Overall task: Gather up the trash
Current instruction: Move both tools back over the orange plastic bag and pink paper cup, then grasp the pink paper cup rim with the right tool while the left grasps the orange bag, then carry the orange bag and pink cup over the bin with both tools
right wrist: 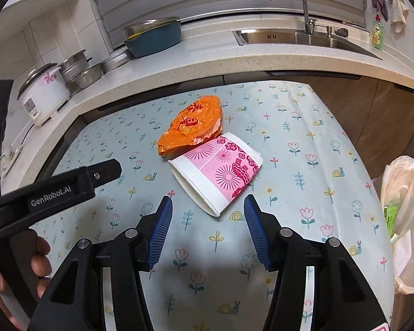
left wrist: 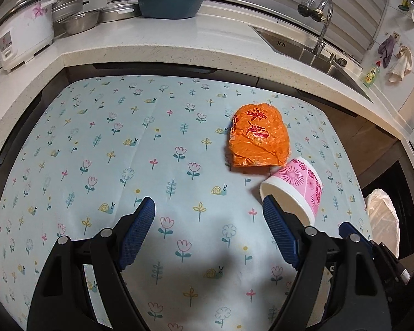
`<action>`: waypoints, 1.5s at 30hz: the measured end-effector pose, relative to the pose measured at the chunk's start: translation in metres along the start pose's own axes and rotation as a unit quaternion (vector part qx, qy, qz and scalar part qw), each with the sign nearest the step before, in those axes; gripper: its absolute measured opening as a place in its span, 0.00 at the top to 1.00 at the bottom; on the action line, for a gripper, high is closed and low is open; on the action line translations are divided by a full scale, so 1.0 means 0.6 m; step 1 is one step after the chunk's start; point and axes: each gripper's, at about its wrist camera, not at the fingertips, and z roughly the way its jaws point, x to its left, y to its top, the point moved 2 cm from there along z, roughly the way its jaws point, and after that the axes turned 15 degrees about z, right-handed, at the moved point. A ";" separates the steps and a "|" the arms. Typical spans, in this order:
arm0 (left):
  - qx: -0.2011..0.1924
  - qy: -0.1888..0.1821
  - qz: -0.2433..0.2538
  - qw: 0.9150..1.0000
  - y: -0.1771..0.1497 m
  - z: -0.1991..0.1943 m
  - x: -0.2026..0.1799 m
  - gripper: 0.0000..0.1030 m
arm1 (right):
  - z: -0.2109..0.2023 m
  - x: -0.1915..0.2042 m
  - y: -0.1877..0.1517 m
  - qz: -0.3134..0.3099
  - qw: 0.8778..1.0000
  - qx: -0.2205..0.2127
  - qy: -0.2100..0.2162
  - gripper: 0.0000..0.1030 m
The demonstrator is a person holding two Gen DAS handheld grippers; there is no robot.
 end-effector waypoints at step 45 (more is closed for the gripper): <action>0.017 -0.057 0.068 0.996 0.092 0.127 -0.126 0.81 | 0.018 -0.106 0.108 0.077 0.994 -0.064 -0.032 0.97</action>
